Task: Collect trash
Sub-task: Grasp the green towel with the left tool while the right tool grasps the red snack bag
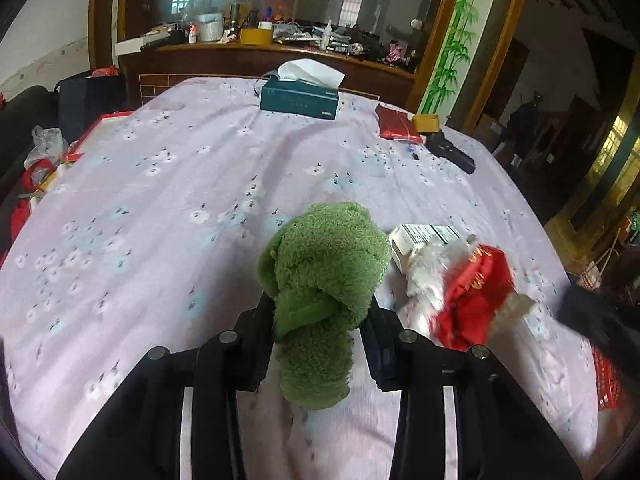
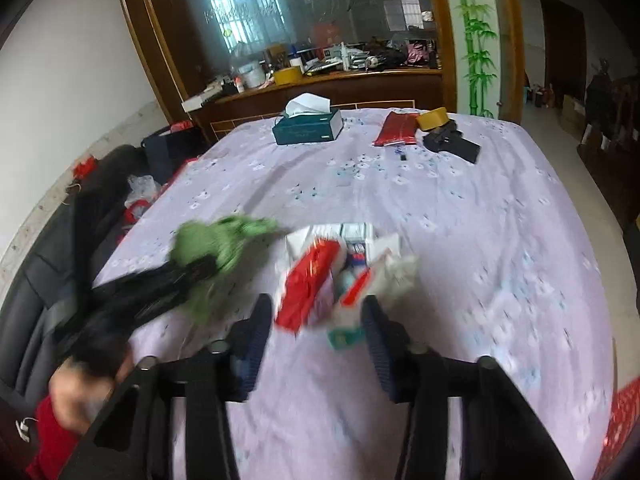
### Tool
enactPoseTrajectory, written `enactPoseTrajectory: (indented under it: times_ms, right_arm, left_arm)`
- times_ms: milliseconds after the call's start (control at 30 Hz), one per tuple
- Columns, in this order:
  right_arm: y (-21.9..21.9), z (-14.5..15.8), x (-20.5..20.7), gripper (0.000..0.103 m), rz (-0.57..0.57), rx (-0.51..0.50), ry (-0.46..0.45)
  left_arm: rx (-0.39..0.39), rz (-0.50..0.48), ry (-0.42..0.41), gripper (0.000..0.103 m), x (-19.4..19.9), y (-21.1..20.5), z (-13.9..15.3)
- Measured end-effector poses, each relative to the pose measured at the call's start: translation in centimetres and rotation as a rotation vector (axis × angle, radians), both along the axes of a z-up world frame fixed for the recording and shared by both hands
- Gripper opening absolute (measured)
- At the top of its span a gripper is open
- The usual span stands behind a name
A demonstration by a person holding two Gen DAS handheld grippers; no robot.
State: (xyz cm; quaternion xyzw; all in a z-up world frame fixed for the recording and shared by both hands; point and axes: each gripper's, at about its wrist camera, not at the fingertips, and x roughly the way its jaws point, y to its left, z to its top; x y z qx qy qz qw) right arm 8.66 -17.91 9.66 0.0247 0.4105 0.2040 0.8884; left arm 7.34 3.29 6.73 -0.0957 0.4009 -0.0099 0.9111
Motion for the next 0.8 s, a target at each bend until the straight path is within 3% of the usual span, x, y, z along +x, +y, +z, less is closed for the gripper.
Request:
enactPoseTrajectory:
  times_ms: [133, 200, 267, 300, 800]
  right_arm:
    - [1.4, -2.2, 3.3, 0.045, -0.011, -0.054, 0.036]
    - [2.1, -3.7, 4.4, 0.034, -0.01, -0.092, 0.063]
    - [2.2, -4.7, 4.4, 0.011, 0.002, -0.08, 0.096]
    - [2.0, -4.8, 4.0, 0.009, -0.005, -0.076, 0.092]
    - [-5.7, 0.1, -9.3, 0.008, -0.076, 0.041, -0.11]
  left_arm:
    - [0.012, -0.016, -0.02, 0.037, -2.1, -0.1, 0.5]
    - [0.008, -0.021, -0.025, 0.037, -2.8, -0.2, 0.6]
    - [0.003, -0.026, -0.027, 0.037, -3.4, -0.3, 0.6]
    - [-0.002, -0.03, -0.031, 0.037, -3.8, -0.4, 0.6]
    - [0.001, -0.148, -0.091, 0.037, -9.2, -7.2, 1.3]
